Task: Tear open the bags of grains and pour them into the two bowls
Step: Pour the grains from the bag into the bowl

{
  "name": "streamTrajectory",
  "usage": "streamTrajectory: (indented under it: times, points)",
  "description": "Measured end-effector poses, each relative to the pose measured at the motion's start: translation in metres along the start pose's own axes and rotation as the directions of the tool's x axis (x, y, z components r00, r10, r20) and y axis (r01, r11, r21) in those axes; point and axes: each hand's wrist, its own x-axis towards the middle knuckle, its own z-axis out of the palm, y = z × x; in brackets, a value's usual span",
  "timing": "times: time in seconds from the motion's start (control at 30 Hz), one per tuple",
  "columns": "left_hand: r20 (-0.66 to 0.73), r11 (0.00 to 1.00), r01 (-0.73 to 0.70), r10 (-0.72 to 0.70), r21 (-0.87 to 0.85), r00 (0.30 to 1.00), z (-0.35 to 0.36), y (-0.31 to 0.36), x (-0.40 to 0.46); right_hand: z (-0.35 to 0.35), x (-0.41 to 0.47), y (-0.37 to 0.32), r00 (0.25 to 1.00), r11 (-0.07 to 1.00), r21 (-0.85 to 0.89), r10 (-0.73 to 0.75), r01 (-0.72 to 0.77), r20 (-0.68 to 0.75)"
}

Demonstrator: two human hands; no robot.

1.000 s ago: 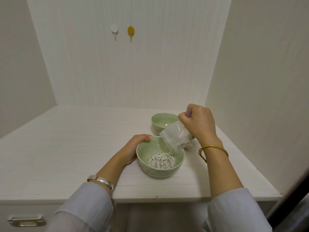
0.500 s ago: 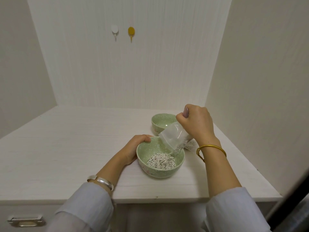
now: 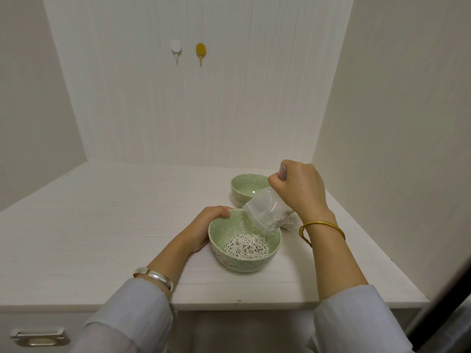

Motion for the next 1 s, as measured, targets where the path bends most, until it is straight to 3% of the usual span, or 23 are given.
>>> streamTrajectory:
  times: [0.77, 1.0]
  points:
    - [0.008, 1.000, -0.013, 0.013, -0.008, 1.000, 0.001, 0.000, 0.000, -0.002, 0.001, -0.009, 0.997, 0.992, -0.112, -0.051, 0.057, 0.057]
    - [0.015, 0.999, -0.038, 0.038, 0.000, 0.999, 0.001, 0.001, -0.001, -0.007, -0.003, -0.027, 0.980, 0.986, -0.052, -0.151, 0.158, 0.129]
